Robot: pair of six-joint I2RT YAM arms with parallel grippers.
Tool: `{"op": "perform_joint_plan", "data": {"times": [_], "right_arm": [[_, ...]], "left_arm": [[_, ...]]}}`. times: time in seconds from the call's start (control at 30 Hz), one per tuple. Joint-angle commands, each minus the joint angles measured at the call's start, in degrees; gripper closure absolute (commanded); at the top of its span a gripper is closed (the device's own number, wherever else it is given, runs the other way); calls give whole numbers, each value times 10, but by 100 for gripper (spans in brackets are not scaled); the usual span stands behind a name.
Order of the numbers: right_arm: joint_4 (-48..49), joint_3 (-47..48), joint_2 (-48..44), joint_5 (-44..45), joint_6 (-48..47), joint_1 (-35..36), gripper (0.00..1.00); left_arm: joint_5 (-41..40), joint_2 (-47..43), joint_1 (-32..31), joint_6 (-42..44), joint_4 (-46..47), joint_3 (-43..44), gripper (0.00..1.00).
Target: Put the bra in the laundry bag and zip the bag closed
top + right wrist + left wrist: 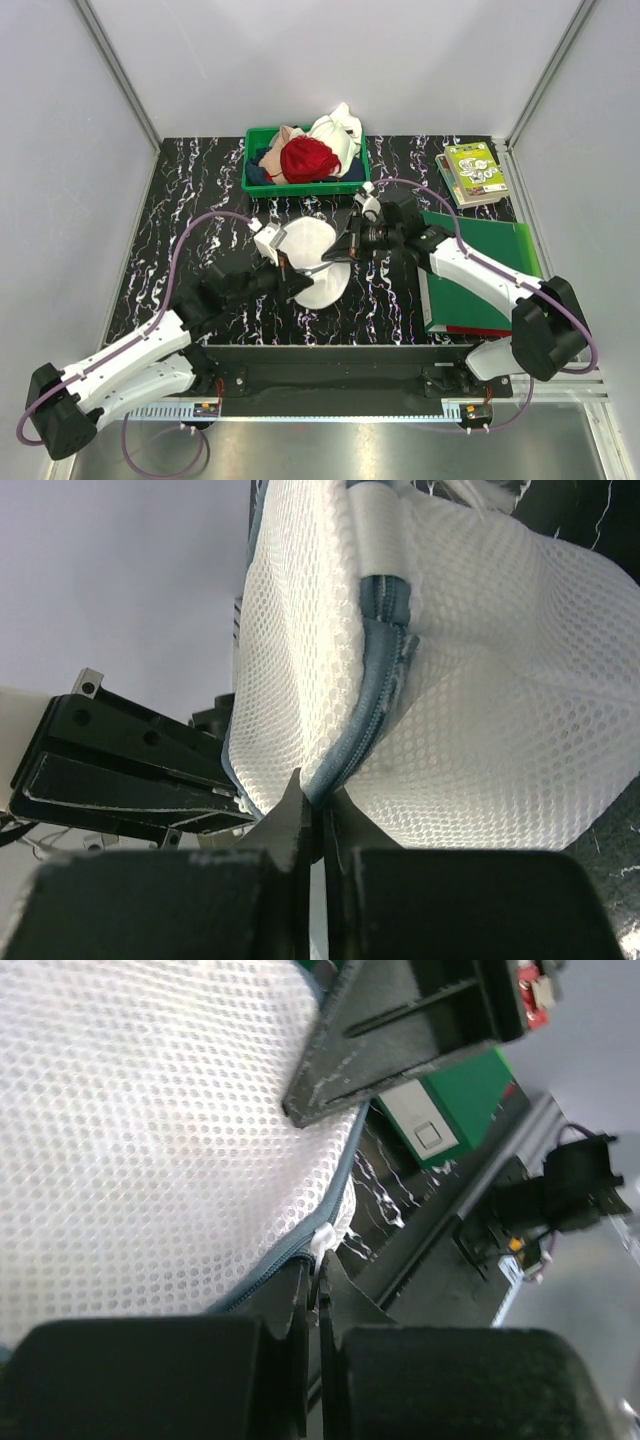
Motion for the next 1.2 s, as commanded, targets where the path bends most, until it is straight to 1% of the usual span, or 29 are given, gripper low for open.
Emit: {"op": "perform_joint_plan", "data": {"times": [0.0, 0.03, 0.07, 0.1, 0.13, 0.2, 0.23, 0.27, 0.37, 0.43, 0.53, 0.6, 0.67, 0.73, 0.77, 0.8, 0.83, 0.9, 0.93, 0.97, 1.03, 1.17], "right_arm": [[-56, 24, 13, 17, -68, -42, 100], [-55, 19, 14, 13, -64, -42, 100], [-51, 15, 15, 14, -57, -42, 100], [-44, 9, 14, 14, -49, -42, 100], [-32, -8, 13, 10, -41, -42, 100], [7, -24, 10, 2, -10, -41, 100], [20, -37, 10, -2, 1, -42, 100], [38, -42, 8, -4, 18, -42, 100], [51, -55, 2, -2, 39, -42, 100], [51, -59, 0, -1, 45, -42, 100], [51, -63, 0, 4, 63, -42, 100], [51, -65, -3, 5, 80, -42, 100], [51, -67, -14, 13, 84, -40, 100], [51, -67, -28, 35, 80, -38, 100], [52, -66, -31, 41, 76, -37, 100], [47, -64, -33, 51, 71, -37, 100], [38, -57, -35, 57, 67, -37, 100], [15, -51, -34, 68, 53, -34, 100], [4, -46, -35, 74, 50, -33, 100], [-3, -41, -34, 80, 41, -32, 100], [-21, -33, -39, 103, 32, -26, 100], [-29, -31, -59, 161, 11, -6, 100]], "left_arm": [[76, -17, 16, 25, -37, -23, 100], [73, -9, 16, 16, -42, -19, 100], [69, 3, 16, 10, -45, -14, 96], [66, 11, 16, 3, -44, -15, 91], [63, 24, 16, -11, -40, -16, 75], [51, 26, 16, -24, -21, -26, 68], [47, 27, 16, -35, -17, -28, 62], [45, 27, 16, -37, -14, -31, 53], [49, 31, 16, -40, -9, -32, 43], [55, 29, 16, -47, -2, -35, 40], [76, 24, 16, -73, 41, -48, 31], [71, 28, 16, -85, 49, -47, 19], [55, 26, 16, -102, 39, -34, 16], [18, 26, 16, -138, -7, -15, 16], [-6, 33, 16, -153, -27, 10, 17], [-17, 49, 16, -171, -76, 27, 18], [-20, 60, 16, -206, -95, 42, 20], [-4, 77, 16, -233, -119, 73, 21], [-3, 94, 16, -268, -129, 80, 21], [0, 99, 16, -283, -138, 94, 21], [3, 107, 16, -330, -143, 103, 21], [13, 124, 16, -414, -149, 123, 21]]}}
